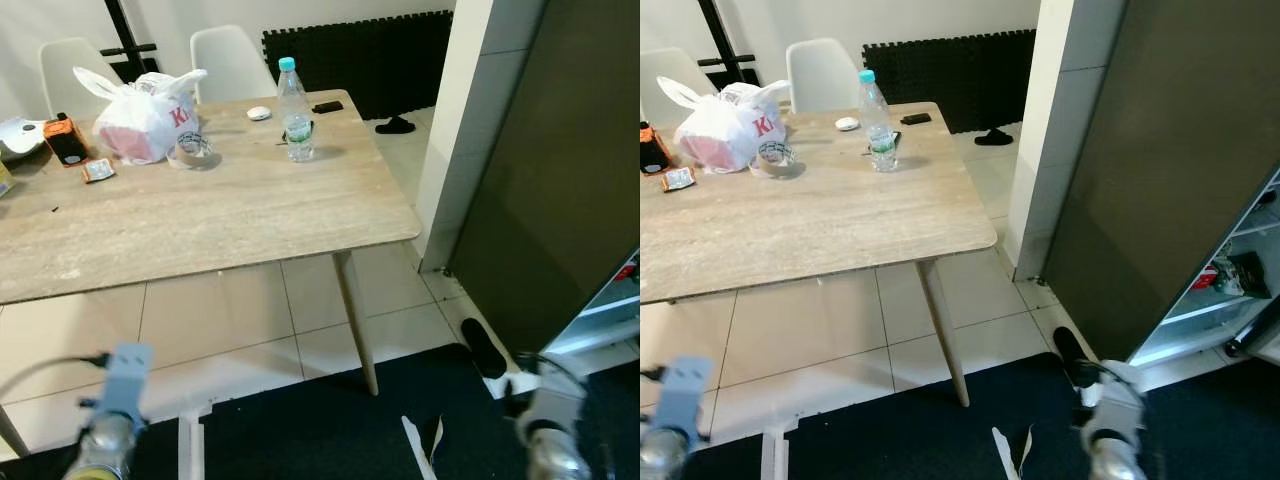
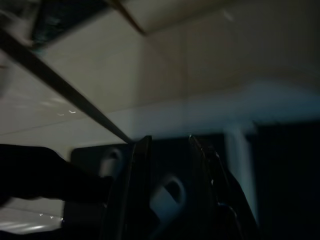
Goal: Restocking fridge
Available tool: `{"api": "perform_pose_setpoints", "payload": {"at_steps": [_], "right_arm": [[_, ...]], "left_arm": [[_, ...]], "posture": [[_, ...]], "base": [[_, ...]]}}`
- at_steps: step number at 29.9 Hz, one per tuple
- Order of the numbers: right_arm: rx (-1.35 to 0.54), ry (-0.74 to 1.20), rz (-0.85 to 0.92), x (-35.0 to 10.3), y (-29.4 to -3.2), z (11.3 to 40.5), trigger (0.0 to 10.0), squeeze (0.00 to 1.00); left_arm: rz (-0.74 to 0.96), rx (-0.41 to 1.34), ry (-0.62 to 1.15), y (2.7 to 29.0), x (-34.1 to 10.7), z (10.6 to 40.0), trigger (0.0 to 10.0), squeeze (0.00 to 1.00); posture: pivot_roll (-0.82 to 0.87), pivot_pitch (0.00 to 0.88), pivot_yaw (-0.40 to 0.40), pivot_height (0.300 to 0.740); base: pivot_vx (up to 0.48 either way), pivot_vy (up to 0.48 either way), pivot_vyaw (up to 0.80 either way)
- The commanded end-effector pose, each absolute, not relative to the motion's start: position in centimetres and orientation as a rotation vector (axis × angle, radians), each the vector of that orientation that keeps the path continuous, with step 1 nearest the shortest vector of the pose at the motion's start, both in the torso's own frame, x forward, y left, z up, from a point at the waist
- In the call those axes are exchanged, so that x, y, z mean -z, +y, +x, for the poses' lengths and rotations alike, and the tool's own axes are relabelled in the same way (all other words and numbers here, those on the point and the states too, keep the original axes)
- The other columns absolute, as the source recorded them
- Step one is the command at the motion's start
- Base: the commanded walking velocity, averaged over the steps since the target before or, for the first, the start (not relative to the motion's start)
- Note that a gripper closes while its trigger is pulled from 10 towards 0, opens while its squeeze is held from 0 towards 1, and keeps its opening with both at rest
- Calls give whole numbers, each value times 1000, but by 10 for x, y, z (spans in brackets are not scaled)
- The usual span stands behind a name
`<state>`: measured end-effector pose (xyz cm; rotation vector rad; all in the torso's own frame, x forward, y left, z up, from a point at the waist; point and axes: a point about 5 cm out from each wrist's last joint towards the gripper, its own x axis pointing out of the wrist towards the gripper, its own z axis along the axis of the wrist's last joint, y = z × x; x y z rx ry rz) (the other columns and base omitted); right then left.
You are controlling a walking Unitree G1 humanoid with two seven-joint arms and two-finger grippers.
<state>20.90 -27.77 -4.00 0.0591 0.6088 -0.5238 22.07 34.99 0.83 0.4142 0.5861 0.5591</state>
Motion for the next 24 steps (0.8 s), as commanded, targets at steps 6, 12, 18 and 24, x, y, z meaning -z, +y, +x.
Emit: {"api": "perform_pose_setpoints", "payload": {"at_steps": [6,12,18,24], "right_arm": [[1017,412,139,-2,-368,187,10000,0],[1066,186,51,-52,-404,200,10000,0],[865,-58,-15,-109,-398,250,10000,0],[514,-293,17,-162,-338,311,10000,0]], "left_arm": [[270,-1268,392,433,-73,191,10000,333],[285,-1441,187,462,-125,188,10000,322],[316,-961,-44,419,-172,273,10000,322],[322,-89,-195,278,-192,357,10000,349]], "posture": [[68,0,27,740],[74,0,17,740],[69,0,17,740],[68,0,17,740]], "base": [[0,0,0],[0,0,0],[0,0,0],[0,0,0]]}}
